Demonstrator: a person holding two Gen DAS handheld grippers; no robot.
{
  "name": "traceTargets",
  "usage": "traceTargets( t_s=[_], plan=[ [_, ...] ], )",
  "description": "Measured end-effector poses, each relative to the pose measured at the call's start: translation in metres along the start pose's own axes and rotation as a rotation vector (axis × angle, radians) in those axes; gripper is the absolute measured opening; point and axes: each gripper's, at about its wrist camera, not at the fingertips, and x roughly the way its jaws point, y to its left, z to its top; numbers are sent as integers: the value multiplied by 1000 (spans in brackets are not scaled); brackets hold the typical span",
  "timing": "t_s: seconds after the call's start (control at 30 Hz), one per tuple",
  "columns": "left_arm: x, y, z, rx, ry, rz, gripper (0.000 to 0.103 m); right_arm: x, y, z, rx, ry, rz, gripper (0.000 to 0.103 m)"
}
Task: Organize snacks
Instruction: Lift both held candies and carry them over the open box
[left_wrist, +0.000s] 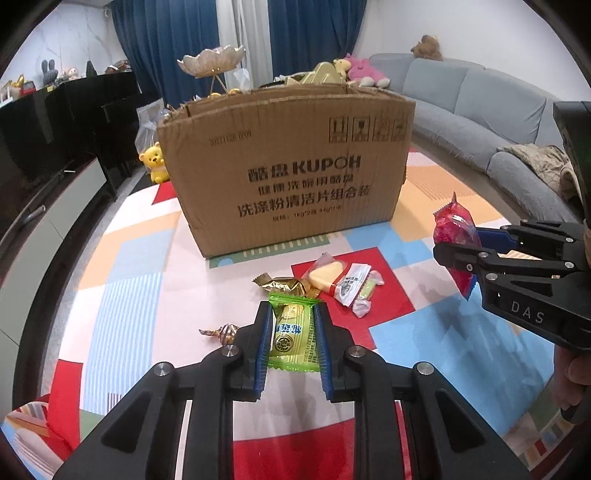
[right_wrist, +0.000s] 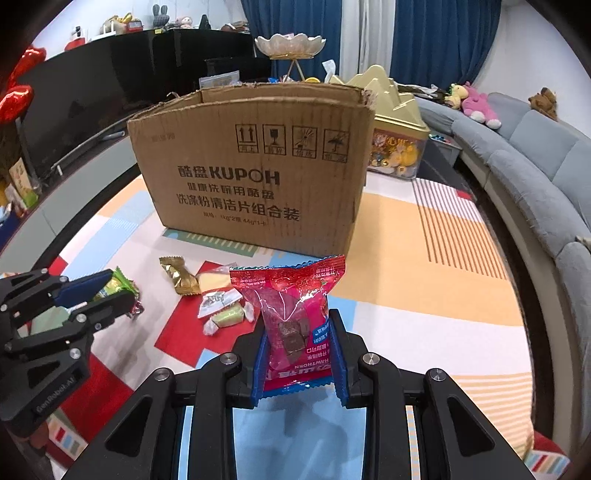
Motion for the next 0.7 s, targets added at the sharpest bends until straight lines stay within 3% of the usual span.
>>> traceTargets(
  t_s=[0.43, 0.7],
  plan=[
    [-44, 0, 12, -29, -64, 39, 23, -50, 5, 8, 31, -67, -24, 30],
    [-64, 6, 17, -76, -56, 70, 23, -68, 3, 17, 84, -64, -33, 30]
  ],
)
